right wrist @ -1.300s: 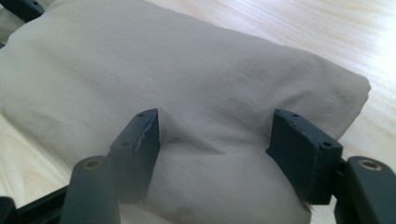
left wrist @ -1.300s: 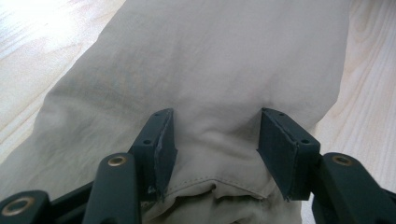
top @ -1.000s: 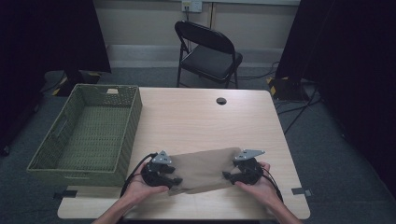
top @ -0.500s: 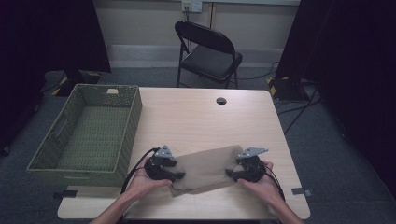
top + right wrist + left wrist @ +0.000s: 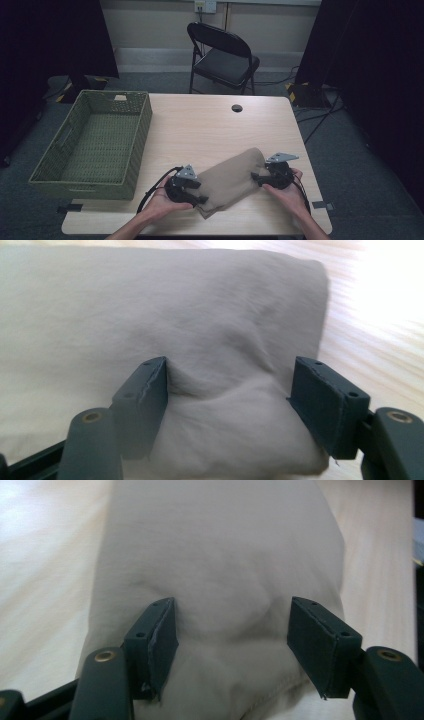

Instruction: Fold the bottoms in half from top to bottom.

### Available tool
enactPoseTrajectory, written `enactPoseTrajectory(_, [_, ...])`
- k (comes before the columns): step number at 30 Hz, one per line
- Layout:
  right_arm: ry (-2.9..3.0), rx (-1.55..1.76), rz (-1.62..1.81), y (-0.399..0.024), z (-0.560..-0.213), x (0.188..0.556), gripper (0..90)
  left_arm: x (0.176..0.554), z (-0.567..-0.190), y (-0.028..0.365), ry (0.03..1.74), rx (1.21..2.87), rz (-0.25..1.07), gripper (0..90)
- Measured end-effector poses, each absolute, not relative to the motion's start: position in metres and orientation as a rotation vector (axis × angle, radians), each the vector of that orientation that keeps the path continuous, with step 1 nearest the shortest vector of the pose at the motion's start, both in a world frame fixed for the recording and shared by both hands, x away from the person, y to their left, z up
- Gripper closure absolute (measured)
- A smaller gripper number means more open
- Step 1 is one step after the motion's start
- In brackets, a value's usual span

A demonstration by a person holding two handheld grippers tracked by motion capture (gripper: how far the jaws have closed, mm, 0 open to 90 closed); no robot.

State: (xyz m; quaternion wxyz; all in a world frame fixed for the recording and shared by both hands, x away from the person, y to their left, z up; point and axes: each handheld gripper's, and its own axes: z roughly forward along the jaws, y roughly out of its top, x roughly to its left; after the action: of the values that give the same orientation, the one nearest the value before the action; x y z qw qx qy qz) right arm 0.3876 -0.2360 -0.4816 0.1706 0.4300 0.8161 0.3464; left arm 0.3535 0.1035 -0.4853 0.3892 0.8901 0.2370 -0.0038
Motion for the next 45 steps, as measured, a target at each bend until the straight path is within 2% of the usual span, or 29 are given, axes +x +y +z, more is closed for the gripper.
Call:
enactPoseTrajectory(5, [2.285, 1.272, 0.952, -0.245, -0.48, 0.395, 28.7, 0.345, -0.486, 0.09, 0.555, 2.278, -0.045, 36.0])
enactPoseTrajectory(9, [2.23, 1.32, 0.951, -0.252, -0.477, 0.398, 29.5, 0.334, -0.484, 0.08, 0.503, 2.301, -0.001, 38.2])
enactPoseTrajectory(14, [2.153, 1.291, 1.114, -0.25, -0.45, 0.388, 24.8, 0.335, -0.476, 0.084, 0.491, 2.261, -0.045, 40.8])
enactPoseTrajectory(17, [2.158, 1.242, 1.183, -0.234, -0.441, 0.377, 22.9, 0.339, -0.465, 0.092, 0.506, 2.207, -0.018, 44.1])
enactPoseTrajectory(22, [2.256, 1.193, 1.155, -0.197, -0.449, 0.374, 19.8, 0.352, -0.456, 0.107, 0.584, 2.154, 0.028, 45.9])
enactPoseTrajectory(25, [2.299, 1.177, 1.11, -0.181, -0.459, 0.378, 18.8, 0.367, -0.472, 0.119, 0.683, 2.183, 0.016, 43.0])
enactPoseTrajectory(29, [2.328, 1.138, 1.037, -0.171, -0.47, 0.382, 15.2, 0.367, -0.484, 0.118, 0.718, 2.232, 0.02, 41.5])
enactPoseTrajectory(36, [2.347, 1.059, 0.957, -0.169, -0.48, 0.379, 15.4, 0.358, -0.488, 0.102, 0.67, 2.267, -0.021, 41.2])
enactPoseTrajectory(45, [2.377, 1.045, 0.965, -0.199, -0.479, 0.376, 15.5, 0.352, -0.478, 0.073, 0.62, 2.25, -0.089, 38.9])
